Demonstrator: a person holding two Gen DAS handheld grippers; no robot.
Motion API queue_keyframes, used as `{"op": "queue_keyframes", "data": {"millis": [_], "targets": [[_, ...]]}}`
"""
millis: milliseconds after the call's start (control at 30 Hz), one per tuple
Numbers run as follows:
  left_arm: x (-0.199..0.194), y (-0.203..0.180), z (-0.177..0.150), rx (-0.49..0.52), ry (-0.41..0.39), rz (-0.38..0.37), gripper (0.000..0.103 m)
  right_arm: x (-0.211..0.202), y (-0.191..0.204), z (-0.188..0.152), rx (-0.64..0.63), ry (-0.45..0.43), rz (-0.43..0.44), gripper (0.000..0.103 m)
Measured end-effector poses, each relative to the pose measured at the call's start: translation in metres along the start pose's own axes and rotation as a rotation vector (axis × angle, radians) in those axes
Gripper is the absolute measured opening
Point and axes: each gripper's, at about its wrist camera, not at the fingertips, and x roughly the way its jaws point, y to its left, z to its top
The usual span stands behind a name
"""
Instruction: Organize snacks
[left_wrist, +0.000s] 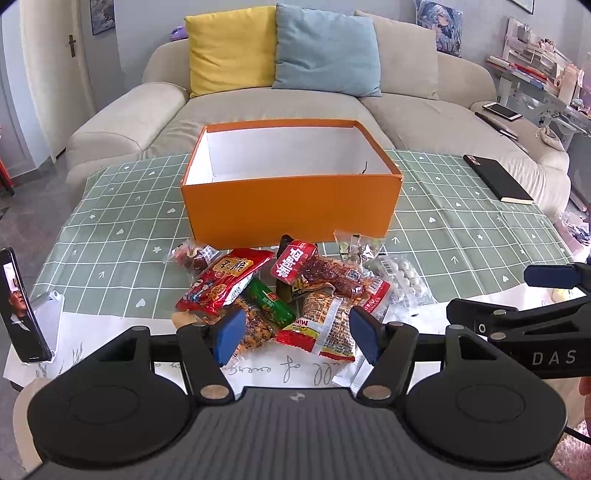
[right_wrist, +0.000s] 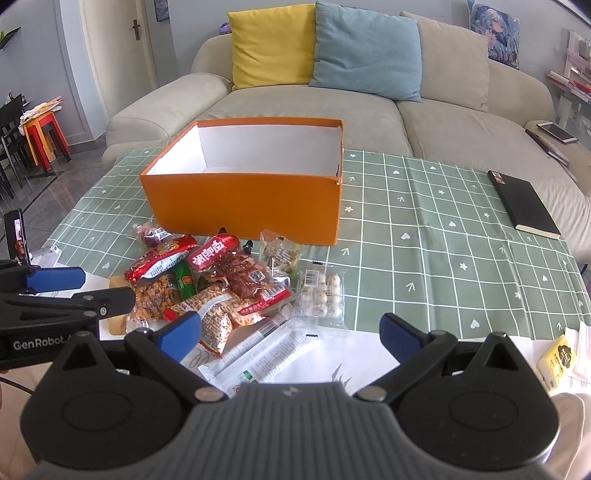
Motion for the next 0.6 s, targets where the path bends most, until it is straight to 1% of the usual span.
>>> {"op": "queue_keyframes", "data": {"millis": [600], "targets": [[-0.0004,-0.0007,-0.0001,0.001,-0.001,-0.002,0.076,0.0033,-0.0017,0.0002,0.006,0.012,-0.002,0.099]]}}
